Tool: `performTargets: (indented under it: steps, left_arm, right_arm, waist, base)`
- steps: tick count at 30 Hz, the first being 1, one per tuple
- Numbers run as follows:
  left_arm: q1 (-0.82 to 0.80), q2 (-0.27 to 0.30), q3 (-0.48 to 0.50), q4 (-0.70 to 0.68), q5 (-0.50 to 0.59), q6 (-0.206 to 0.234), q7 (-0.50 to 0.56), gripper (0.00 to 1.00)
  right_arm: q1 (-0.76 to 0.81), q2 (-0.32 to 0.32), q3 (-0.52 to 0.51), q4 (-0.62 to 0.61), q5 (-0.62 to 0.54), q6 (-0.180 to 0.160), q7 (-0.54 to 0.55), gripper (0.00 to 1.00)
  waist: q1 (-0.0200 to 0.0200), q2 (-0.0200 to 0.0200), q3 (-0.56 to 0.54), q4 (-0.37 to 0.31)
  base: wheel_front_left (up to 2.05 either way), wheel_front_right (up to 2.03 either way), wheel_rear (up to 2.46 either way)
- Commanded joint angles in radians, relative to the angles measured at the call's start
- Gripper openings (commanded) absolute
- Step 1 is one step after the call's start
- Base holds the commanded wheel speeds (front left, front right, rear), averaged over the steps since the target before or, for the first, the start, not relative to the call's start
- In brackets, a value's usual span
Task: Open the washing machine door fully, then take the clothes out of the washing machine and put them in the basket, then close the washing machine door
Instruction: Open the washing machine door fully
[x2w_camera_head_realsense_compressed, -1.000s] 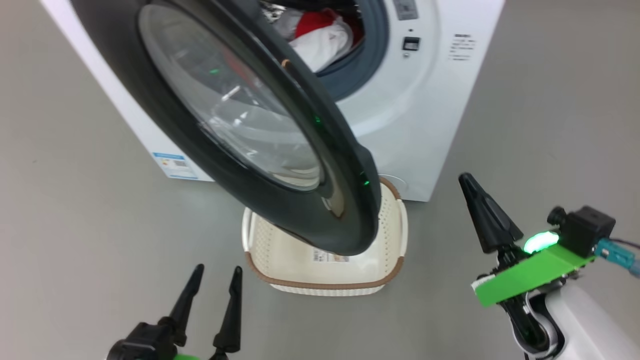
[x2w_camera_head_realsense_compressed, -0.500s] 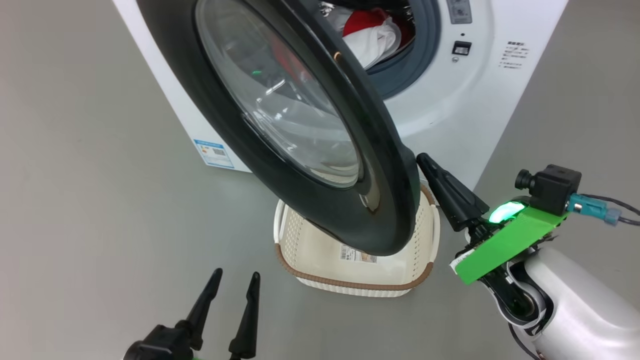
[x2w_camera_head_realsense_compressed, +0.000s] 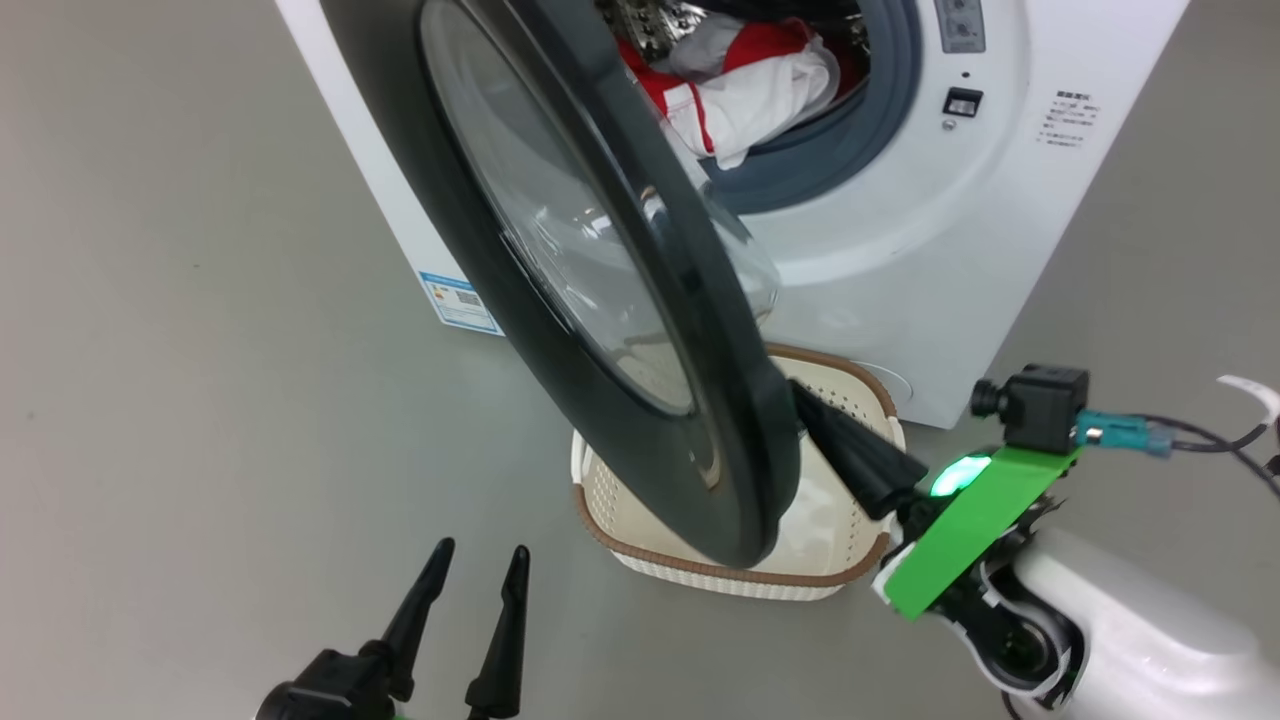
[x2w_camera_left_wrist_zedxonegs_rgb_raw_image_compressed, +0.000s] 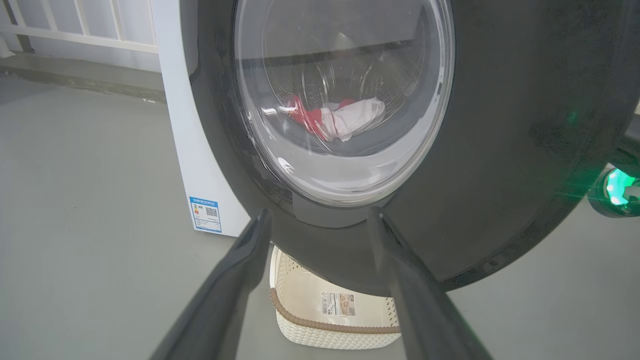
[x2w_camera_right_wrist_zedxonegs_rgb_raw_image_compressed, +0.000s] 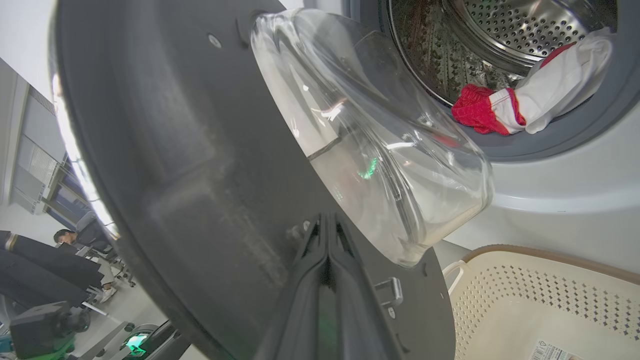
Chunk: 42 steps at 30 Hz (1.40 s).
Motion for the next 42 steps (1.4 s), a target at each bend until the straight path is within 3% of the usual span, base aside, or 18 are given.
performTargets:
  steps: [1,20,42]
  left_arm:
    - [-0.017,0.01,0.031,-0.019,-0.001,0.008,-0.009,1.0]
    - [0.015,0.01,0.063,-0.017,0.011,0.023,-0.009,1.0]
    - [0.032,0.01,0.103,-0.049,0.004,0.062,-0.009,1.0]
  right_arm:
    - [-0.002,0.006,0.028,-0.025,0.012,0.007,-0.002,0.0]
    - [-0.016,0.067,0.122,-0.021,0.047,0.007,-0.002,0.0]
    - [-0.104,0.135,0.233,-0.001,0.076,0.007,-0.002,0.0]
  waist:
    - [0.0,0.0,-0.012,0.014]
    - [0.0,0.0,-0.075,0.168]
    - [0.0,0.0,-0.066,0.19]
  base:
    - [0.0,0.0,0.0]
    - [0.0,0.0,0.0]
    - [0.0,0.0,0.0]
